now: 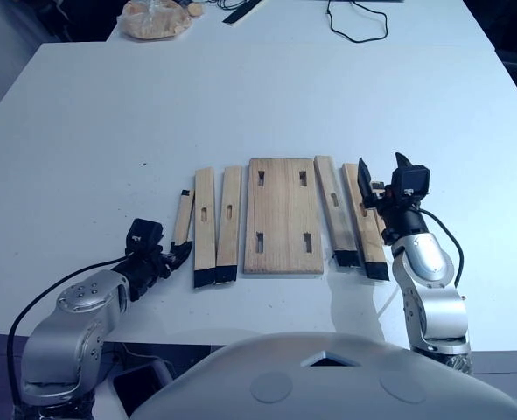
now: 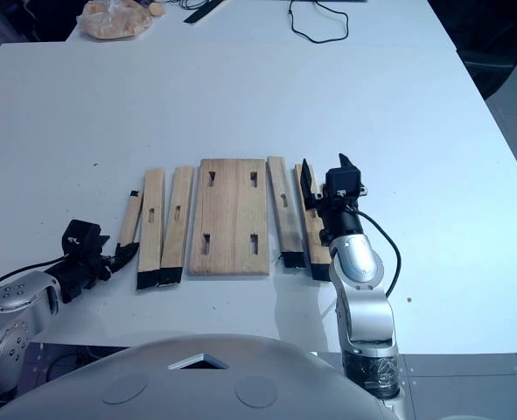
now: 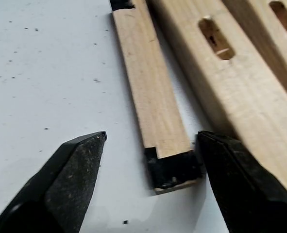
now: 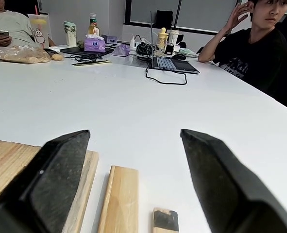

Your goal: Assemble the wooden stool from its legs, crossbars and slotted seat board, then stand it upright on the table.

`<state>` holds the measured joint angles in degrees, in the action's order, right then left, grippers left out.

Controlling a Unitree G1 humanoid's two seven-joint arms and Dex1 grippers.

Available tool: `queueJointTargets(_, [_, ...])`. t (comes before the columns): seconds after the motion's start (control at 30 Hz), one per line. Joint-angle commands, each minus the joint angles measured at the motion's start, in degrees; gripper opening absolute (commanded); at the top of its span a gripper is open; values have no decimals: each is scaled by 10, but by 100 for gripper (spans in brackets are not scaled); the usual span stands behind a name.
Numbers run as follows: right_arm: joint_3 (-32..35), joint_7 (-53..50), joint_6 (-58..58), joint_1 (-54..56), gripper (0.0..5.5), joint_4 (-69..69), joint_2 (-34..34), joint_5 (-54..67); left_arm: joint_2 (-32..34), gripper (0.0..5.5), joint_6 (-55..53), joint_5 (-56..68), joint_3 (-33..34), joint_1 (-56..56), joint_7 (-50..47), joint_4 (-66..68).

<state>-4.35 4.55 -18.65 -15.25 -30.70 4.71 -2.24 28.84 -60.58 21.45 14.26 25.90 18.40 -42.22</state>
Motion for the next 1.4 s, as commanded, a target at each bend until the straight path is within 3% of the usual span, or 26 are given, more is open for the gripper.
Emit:
queueJointTargets(0.03, [-2,1,-2,-1,344,7,-1,3,0,351,-16,-5,8,-18,-10,25])
queueJointTargets(0.13, [-6,1,-2,5,344,14,-2,2,-4,342,-21,-8,8,-31,-17,42])
queueJointTargets(0.67, [1,14,-9,23,344,17,8,6,-11,131,-2,-1,22,-40,-12,92])
queueJointTargets(0.9, [4,15,-11,30,344,16,9,4,-26,131,-3,3,38,-64,-20,80])
queueJointTargets(1.07, [14,45,-19,70,344,2,29,26,-17,131,69,27,66,-117,10,15])
queueJointTargets(1.2, [51,144,-95,143,344,-19,64,159,-6,131,77,152,121,-201,55,-53])
queueJointTargets(1.27, [84,200,-178,176,344,-32,85,285,2,131,55,279,148,-253,54,-72])
queueJointTargets(1.4, [154,270,-312,236,344,-43,141,587,83,131,82,629,160,-281,41,-59])
